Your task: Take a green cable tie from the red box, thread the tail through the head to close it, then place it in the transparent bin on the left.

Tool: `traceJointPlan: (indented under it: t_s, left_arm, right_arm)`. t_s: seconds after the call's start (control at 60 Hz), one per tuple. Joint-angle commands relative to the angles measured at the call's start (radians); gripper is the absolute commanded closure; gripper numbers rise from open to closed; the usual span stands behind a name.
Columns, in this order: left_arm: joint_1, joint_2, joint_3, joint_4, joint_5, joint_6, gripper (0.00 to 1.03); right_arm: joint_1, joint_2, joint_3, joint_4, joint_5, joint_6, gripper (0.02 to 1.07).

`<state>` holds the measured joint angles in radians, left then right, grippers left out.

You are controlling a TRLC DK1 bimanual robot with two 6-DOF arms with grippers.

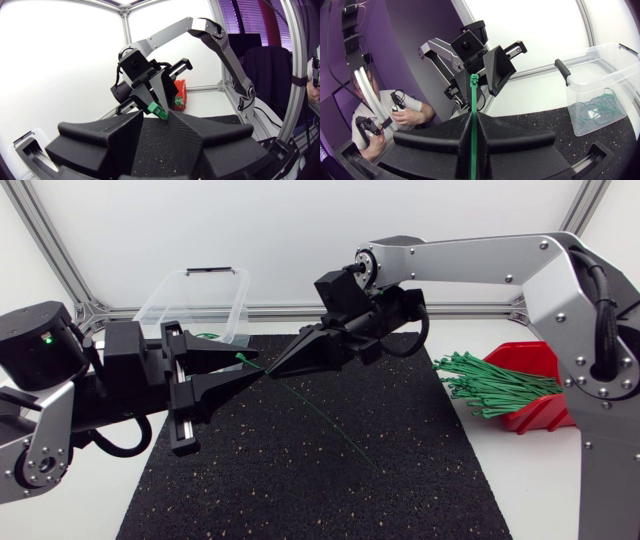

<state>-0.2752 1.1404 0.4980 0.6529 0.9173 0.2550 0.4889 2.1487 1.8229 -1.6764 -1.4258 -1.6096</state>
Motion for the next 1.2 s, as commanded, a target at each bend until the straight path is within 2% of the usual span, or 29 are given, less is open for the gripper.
traceJointPlan:
  t_s: [0.0,0.233,0.533,0.65,0.883,0.983,1.05,1.183]
  left_arm:
    - [0.011,0.018,-0.022,0.019,0.014,-0.014,0.79]
    - [0.019,0.019,-0.018,0.031,0.014,-0.025,0.84]
    - [0.016,0.018,-0.016,0.037,0.015,-0.046,0.84]
    - [0.016,0.018,-0.013,0.039,0.023,-0.062,0.74]
    - [0.013,0.009,-0.016,0.037,0.035,-0.074,0.68]
    - [0.014,0.009,-0.013,0.037,0.034,-0.085,0.69]
    - [0.014,0.009,-0.012,0.037,0.034,-0.086,0.76]
    - [0.013,0.009,-0.009,0.036,0.031,-0.088,0.79]
  right_arm:
    - [0.0,-0.023,-0.027,-0.273,-0.009,-0.035,1.01]
    - [0.005,-0.023,-0.028,-0.272,-0.009,-0.036,1.01]
    - [0.005,-0.021,-0.031,-0.272,-0.007,-0.041,1.01]
    - [0.005,-0.018,-0.028,-0.272,-0.007,-0.041,1.01]
    - [0.007,-0.009,-0.02,-0.272,-0.009,-0.039,1.01]
    - [0.007,-0.007,-0.022,-0.272,-0.009,-0.039,1.01]
    - [0.005,-0.007,-0.02,-0.272,-0.009,-0.039,1.01]
    - [0.01,-0.006,-0.03,-0.272,-0.009,-0.046,1.01]
